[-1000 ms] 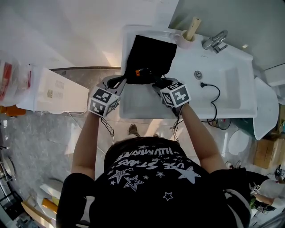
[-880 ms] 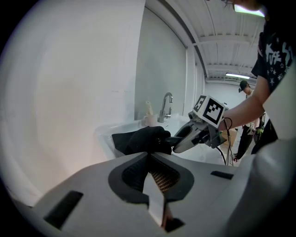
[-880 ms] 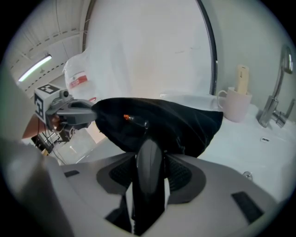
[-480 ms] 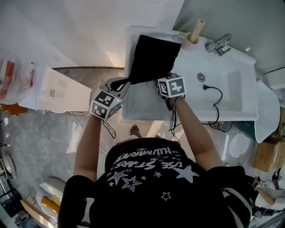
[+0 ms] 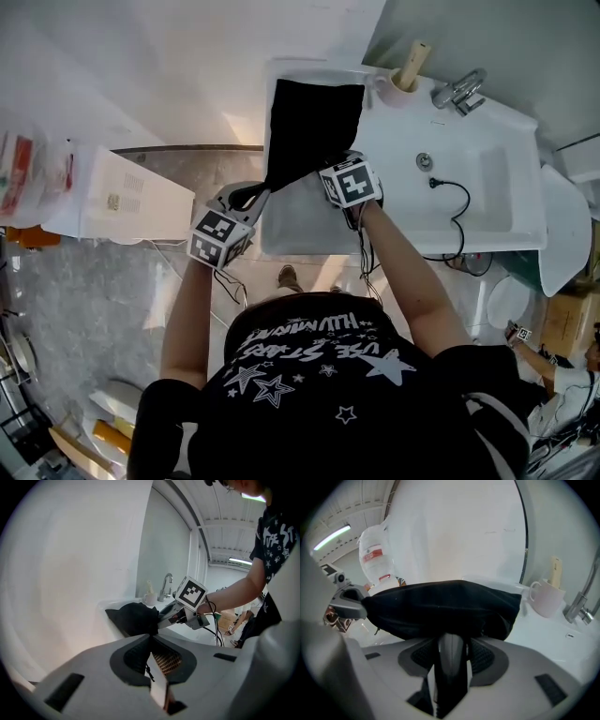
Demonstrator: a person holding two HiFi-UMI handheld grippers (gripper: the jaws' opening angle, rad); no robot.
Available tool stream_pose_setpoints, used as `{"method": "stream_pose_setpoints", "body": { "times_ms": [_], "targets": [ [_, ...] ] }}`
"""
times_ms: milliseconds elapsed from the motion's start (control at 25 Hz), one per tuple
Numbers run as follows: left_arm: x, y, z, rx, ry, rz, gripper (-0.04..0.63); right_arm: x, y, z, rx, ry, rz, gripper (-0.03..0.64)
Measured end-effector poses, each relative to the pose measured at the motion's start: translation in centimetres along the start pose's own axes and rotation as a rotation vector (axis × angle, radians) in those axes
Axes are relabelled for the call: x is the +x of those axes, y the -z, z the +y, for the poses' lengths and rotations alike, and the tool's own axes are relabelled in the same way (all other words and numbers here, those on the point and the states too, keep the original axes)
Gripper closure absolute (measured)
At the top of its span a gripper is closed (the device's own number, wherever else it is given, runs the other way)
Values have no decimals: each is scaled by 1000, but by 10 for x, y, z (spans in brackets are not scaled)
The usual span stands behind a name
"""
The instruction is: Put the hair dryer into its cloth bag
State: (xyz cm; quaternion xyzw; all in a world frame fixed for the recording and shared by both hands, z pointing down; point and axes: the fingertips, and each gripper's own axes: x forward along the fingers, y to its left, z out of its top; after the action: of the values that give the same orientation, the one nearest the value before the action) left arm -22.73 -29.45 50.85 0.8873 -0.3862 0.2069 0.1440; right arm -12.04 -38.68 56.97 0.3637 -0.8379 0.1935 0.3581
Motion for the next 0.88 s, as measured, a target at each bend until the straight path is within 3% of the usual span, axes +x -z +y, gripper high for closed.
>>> {"method": "stream_pose_setpoints", "body": {
  "times_ms": [160,480,720,880],
  "targets": [
    [0,-3,-1,-26,-34,-6,575,7,1,1,-12,8,6,428],
    [2,8,3,-6,-77,26,561,7,7,1,35,2,6,421],
    [2,7,-3,-19,-96,6,555,0,14,18,42,-74,-33,309],
    [7,9,-7,-31,-107,-15,534,-15,13,22,69,-115,-126,257]
  ]
}}
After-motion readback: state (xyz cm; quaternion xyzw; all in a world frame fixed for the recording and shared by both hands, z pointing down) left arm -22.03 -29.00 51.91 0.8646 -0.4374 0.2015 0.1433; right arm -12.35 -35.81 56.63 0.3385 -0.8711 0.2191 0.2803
